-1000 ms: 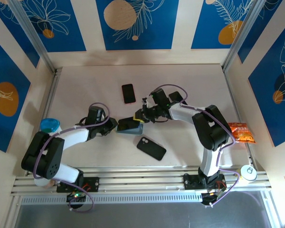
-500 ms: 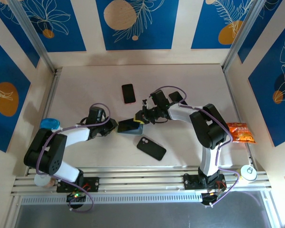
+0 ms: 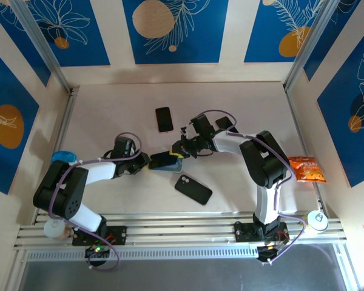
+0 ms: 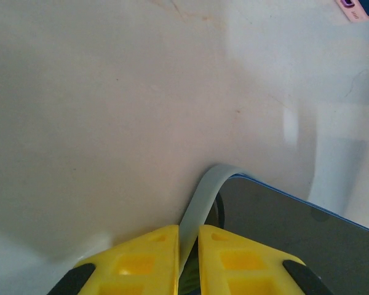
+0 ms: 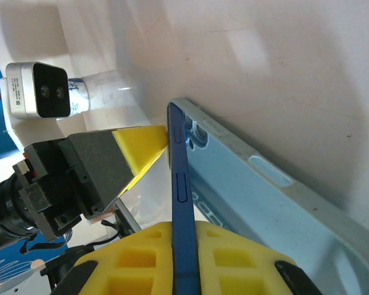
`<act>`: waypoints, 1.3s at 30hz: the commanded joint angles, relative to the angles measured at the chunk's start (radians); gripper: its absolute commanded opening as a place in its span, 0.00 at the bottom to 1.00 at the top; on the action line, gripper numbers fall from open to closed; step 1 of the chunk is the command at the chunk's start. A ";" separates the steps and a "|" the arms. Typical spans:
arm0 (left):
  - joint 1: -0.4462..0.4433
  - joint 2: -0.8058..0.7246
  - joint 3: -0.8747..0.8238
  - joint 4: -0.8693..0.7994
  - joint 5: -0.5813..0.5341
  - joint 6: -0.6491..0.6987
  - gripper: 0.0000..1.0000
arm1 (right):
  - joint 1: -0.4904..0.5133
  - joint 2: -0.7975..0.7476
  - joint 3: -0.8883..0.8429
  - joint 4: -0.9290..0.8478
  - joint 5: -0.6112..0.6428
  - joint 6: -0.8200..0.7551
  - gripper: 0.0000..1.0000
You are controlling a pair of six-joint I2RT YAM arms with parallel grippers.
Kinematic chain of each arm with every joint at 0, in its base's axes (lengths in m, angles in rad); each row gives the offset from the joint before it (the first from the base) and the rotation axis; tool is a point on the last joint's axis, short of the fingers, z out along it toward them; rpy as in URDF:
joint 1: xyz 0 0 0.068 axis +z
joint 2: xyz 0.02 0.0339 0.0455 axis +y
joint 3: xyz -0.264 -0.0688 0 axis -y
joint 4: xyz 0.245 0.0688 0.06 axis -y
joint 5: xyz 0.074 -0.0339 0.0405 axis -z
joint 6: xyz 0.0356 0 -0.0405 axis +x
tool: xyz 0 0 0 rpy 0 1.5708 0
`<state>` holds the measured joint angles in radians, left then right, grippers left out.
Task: Put the phone into the phone case
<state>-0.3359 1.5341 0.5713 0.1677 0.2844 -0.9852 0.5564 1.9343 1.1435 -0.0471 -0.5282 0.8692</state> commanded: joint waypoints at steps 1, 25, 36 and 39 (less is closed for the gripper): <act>0.010 0.011 -0.010 0.030 0.010 0.012 0.17 | 0.022 0.049 0.015 -0.090 0.048 -0.011 0.00; 0.010 -0.068 -0.037 0.048 -0.049 -0.006 0.17 | 0.033 0.076 0.063 -0.233 0.092 -0.078 0.17; 0.012 -0.112 -0.038 0.011 -0.065 0.023 0.17 | 0.033 0.083 0.136 -0.303 0.110 -0.094 0.51; 0.012 -0.131 -0.036 -0.003 -0.067 0.031 0.17 | 0.033 0.092 0.169 -0.340 0.112 -0.098 0.58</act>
<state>-0.3317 1.4330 0.5411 0.1928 0.2337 -0.9848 0.5835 2.0064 1.2751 -0.3096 -0.4232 0.7834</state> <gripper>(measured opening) 0.173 0.575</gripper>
